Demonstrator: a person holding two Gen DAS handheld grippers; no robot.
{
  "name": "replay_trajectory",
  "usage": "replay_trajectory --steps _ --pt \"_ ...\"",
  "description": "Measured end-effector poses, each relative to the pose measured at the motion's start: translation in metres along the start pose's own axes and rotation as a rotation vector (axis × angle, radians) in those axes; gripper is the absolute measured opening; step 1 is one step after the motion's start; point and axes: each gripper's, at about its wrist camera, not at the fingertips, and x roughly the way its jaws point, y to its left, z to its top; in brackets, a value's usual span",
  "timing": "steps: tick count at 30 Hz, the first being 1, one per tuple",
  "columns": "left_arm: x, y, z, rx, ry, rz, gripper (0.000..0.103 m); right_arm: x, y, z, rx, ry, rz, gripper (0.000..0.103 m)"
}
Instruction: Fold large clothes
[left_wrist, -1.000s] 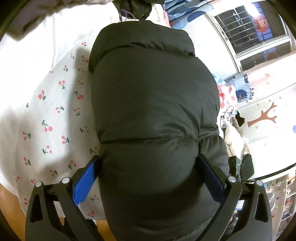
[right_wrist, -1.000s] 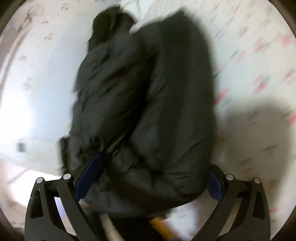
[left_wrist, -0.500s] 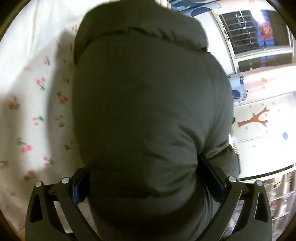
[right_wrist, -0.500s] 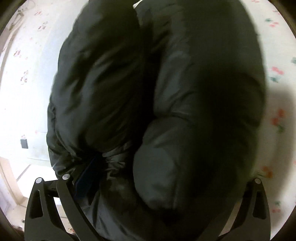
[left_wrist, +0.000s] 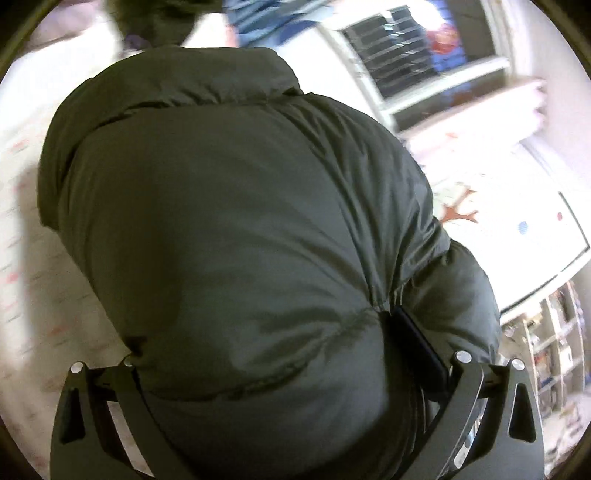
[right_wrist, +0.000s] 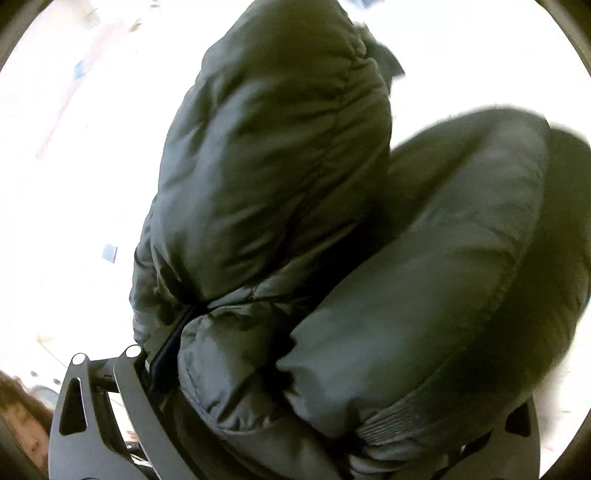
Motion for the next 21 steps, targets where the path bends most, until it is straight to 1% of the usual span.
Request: replay_trajectory --steps 2,3,4,6,7,9,10,11,12,13,15,16,17,18,19,21 --pt "0.026 -0.022 0.006 0.03 0.006 -0.065 0.098 -0.034 0.02 0.007 -0.07 -0.047 -0.055 0.097" --pt "0.04 -0.031 0.008 0.041 0.014 -0.094 0.098 -0.056 0.028 0.008 -0.101 -0.07 -0.091 0.097" --pt "0.063 -0.042 0.009 0.051 0.033 -0.128 0.097 -0.077 0.032 0.002 -0.113 -0.082 -0.112 0.097" --pt "0.093 -0.049 0.008 0.052 0.064 -0.15 0.097 -0.111 0.022 -0.002 -0.109 -0.114 -0.175 0.097" --pt "0.117 -0.051 0.006 0.047 0.091 -0.142 0.097 -0.126 0.006 -0.006 -0.083 -0.117 -0.217 0.097" --pt "0.17 -0.04 -0.006 0.028 0.189 -0.031 0.097 -0.143 -0.037 -0.017 0.01 -0.1 -0.302 0.097" --pt "0.188 -0.031 -0.013 0.013 0.236 0.036 0.097 -0.155 -0.066 -0.029 0.086 -0.086 -0.367 0.097" --pt "0.205 -0.022 -0.023 -0.004 0.277 0.093 0.098 -0.167 -0.102 -0.043 0.18 -0.061 -0.468 0.097" --pt "0.209 -0.02 -0.029 0.002 0.277 0.087 0.097 -0.178 -0.123 -0.055 0.237 -0.057 -0.518 0.097" --pt "0.207 -0.024 -0.031 0.028 0.27 0.091 0.098 -0.194 -0.138 -0.071 0.273 -0.087 -0.469 0.096" --pt "0.201 -0.032 -0.032 0.07 0.279 0.11 0.098 -0.214 -0.137 -0.083 0.241 -0.146 -0.346 0.096" --pt "0.196 -0.034 -0.031 0.077 0.281 0.128 0.097 -0.221 -0.137 -0.087 0.24 -0.17 -0.306 0.096" --pt "0.192 -0.037 -0.029 0.081 0.28 0.145 0.097 -0.229 -0.138 -0.087 0.247 -0.2 -0.248 0.096" --pt "0.184 -0.042 -0.026 0.09 0.265 0.168 0.097 -0.234 -0.139 -0.088 0.254 -0.215 -0.218 0.096" --pt "0.176 -0.046 -0.026 0.102 0.242 0.173 0.097 -0.235 -0.142 -0.084 0.261 -0.227 -0.198 0.096" --pt "0.158 -0.064 -0.02 0.121 0.166 0.176 0.097 -0.233 -0.144 -0.078 0.257 -0.257 -0.198 0.096"
